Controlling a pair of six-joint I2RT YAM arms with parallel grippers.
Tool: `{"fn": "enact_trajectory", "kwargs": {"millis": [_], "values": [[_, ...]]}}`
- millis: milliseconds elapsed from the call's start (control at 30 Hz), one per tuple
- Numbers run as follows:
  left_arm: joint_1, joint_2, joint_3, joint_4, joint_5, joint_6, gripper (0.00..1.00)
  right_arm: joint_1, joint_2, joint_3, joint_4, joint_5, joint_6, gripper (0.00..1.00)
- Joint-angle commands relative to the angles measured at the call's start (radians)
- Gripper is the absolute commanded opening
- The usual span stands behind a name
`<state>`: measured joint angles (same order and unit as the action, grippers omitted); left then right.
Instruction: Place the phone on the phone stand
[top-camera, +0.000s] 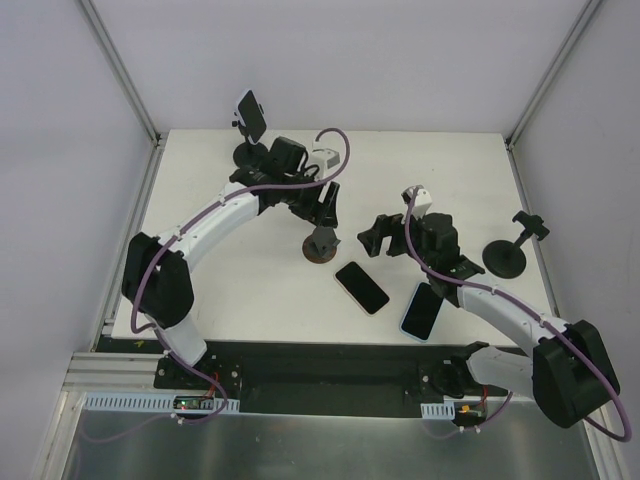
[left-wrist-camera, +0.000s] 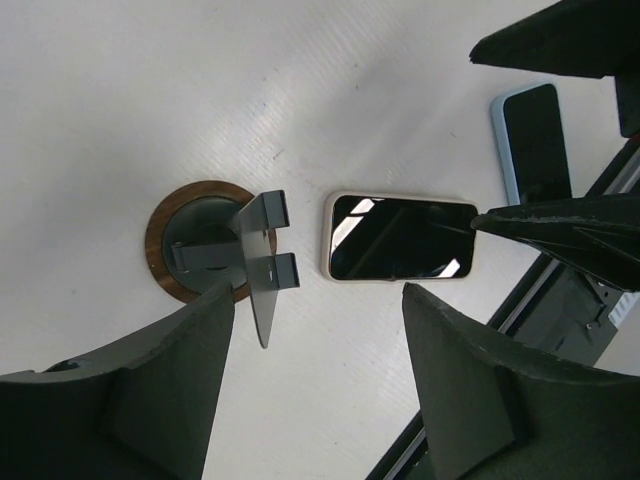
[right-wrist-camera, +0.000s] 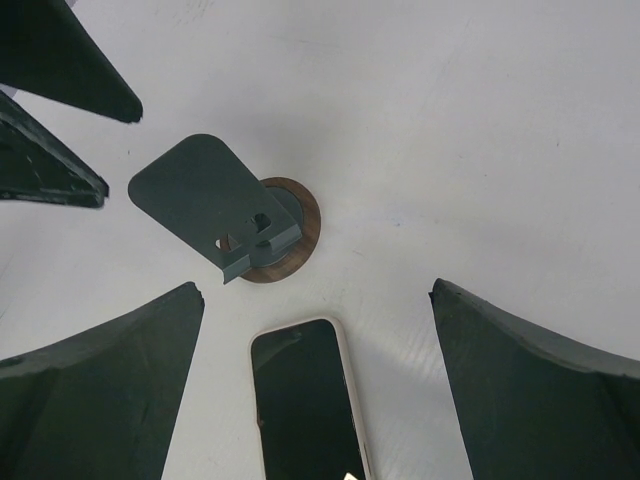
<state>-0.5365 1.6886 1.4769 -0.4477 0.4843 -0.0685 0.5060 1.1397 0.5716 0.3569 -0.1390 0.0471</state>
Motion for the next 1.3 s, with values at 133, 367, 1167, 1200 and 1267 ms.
{"fn": "enact_trajectory", "kwargs": {"millis": [133,367,1167,1200,1267], "values": [[-0.043,0.029,-0.001,-0.06,-0.133,0.018,0.65,-0.006,-0.043,-0.007,0.051,0.019,-0.013,1.0],[-0.045,0.074,0.016,-0.078,-0.145,0.022,0.54,-0.006,-0.057,-0.012,0.05,0.018,-0.015,1.0],[-0.04,0.099,0.043,-0.123,-0.417,0.013,0.0,-0.007,-0.081,-0.026,0.053,0.021,-0.01,1.0],[-0.027,0.092,0.048,-0.124,-0.415,0.012,0.0,-0.007,-0.081,-0.024,0.053,0.019,-0.012,1.0],[0.047,0.069,0.065,-0.126,-0.391,0.007,0.0,-0.007,-0.081,-0.022,0.053,0.016,-0.006,1.0]]}}
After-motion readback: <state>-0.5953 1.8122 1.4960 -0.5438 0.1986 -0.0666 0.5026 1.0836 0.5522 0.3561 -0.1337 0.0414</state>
